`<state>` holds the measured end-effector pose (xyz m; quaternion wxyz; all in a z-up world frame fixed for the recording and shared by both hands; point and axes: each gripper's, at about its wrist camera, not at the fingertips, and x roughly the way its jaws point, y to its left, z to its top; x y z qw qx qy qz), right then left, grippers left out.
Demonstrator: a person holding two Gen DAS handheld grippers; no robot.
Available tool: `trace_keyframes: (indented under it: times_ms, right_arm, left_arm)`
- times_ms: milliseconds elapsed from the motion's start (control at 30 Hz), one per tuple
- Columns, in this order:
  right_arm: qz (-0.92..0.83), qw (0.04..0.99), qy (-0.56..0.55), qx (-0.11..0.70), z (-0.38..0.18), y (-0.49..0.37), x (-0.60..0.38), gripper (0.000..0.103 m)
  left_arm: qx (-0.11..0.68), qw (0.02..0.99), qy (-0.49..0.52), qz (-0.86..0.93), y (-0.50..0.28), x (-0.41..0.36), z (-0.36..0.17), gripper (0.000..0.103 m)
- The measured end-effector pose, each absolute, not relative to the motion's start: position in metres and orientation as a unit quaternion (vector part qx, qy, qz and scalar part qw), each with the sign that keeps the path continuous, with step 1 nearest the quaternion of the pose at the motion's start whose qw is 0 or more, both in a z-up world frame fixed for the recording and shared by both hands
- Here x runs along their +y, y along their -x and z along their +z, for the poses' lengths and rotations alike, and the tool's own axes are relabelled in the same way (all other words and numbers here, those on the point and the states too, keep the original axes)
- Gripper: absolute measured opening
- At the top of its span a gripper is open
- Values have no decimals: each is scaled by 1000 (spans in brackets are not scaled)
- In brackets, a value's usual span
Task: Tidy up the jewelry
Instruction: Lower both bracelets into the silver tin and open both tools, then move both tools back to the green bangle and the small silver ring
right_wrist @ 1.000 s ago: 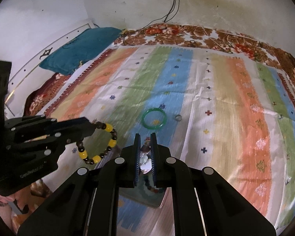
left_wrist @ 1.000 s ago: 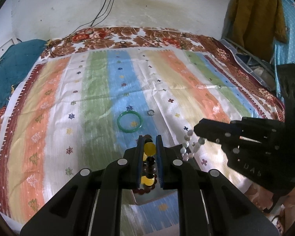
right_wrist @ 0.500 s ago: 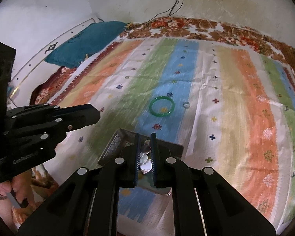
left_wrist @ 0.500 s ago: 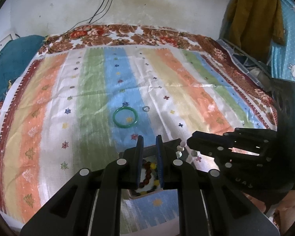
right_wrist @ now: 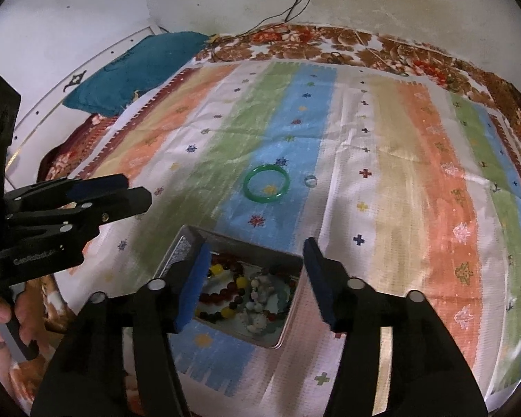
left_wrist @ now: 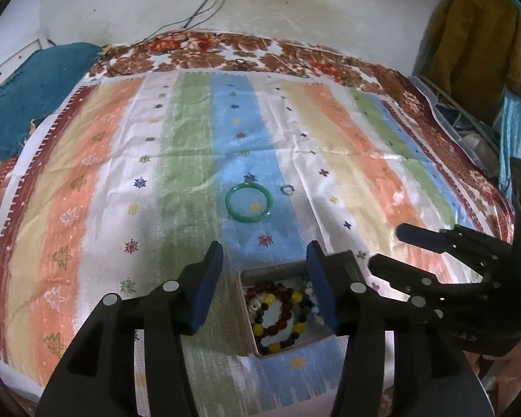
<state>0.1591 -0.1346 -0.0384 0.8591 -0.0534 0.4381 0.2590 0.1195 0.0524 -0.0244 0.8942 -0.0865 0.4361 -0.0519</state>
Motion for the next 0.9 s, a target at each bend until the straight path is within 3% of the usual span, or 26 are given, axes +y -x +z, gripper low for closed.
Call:
trace_keyframes:
  times_ms: [133,233,467,600,900]
  right_arm:
    - [252,859,44,444,-40,-170,-138,60]
    - [251,861,40,440,-39,-175,-141,70]
    - [239,862,50,445,-43,-187,-139,70]
    - [232,859,55,453,-50,-198,-137,70]
    - [231,862,58,446,-52,-209,-131,71]
  left_arm:
    - [441,892,95,-39,-129,60,-28,62]
    - [452,887,90,-33,-136,61,-34,65]
    - [465,881,91,-18,-154,66,-44,72]
    - [468,880,76,-12,-163,63,-48,83]
    - [479,875,76,4,-179,70,-59,85]
